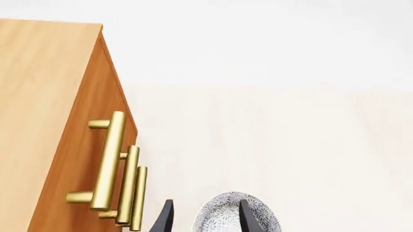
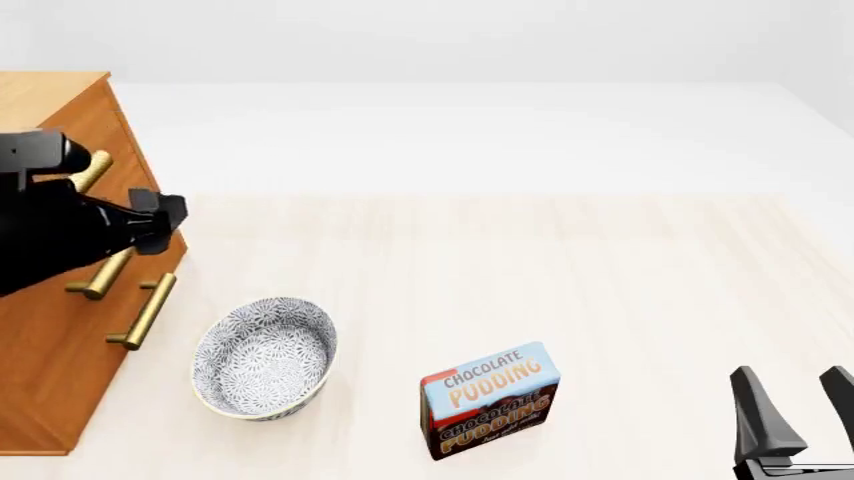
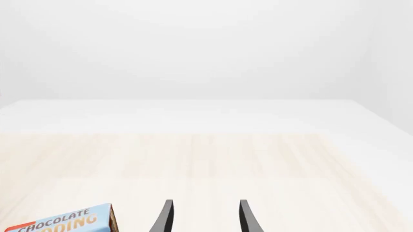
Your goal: Put the butter at the back in the top drawer of the cabinet and close it.
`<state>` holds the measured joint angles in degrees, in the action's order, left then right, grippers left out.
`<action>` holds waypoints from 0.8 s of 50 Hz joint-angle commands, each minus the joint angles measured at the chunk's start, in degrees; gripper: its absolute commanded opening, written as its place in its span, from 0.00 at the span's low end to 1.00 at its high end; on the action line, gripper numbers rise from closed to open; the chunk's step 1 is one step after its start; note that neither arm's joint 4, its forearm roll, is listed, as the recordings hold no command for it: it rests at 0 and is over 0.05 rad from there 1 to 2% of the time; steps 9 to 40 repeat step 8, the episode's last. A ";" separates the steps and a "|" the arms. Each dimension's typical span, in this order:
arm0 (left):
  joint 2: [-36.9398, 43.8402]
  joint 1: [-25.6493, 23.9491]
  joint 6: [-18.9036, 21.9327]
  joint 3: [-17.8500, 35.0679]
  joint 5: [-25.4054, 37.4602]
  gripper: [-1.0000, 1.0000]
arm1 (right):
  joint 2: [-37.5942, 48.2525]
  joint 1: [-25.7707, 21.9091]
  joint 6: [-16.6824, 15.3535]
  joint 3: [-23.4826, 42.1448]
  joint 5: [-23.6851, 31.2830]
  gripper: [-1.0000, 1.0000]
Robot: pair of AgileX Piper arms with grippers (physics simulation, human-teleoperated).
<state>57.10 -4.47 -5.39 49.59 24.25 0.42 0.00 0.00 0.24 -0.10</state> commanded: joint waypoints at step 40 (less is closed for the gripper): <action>-21.01 -5.03 2.29 -18.01 -6.97 1.00 | 0.00 0.00 0.00 0.00 0.00 1.00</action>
